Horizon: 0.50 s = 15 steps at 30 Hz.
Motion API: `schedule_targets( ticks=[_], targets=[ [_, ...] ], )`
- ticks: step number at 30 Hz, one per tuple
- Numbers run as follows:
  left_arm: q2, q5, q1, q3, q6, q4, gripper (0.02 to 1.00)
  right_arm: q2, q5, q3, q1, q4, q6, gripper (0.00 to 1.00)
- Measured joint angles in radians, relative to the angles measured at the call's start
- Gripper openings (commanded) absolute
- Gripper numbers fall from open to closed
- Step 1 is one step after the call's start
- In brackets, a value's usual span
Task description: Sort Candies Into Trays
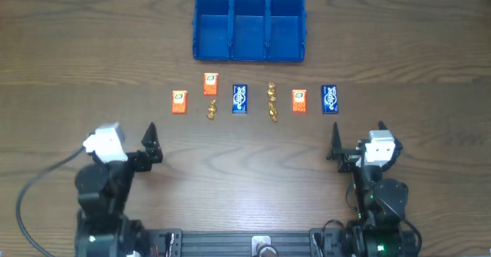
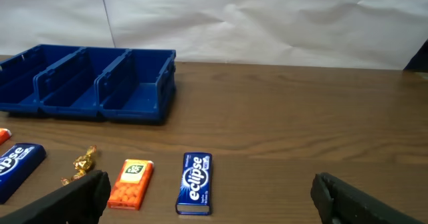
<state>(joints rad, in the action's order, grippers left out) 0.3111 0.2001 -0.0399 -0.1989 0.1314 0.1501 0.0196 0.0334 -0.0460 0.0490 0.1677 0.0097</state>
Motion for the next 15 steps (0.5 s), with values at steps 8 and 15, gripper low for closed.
schedule_targets(
  ticks=[8, 15],
  targets=[
    [0.437, 0.065, 0.058, -0.39, 0.005, 0.19, 0.998, 0.001, 0.001, -0.001, 0.0, 0.001, 0.0, 0.998],
    [0.861, 0.064, 0.084, -0.672, 0.006, 0.368, 0.998, 0.001, 0.0, -0.002, 0.0, 0.003, 0.0, 1.0]
  ],
)
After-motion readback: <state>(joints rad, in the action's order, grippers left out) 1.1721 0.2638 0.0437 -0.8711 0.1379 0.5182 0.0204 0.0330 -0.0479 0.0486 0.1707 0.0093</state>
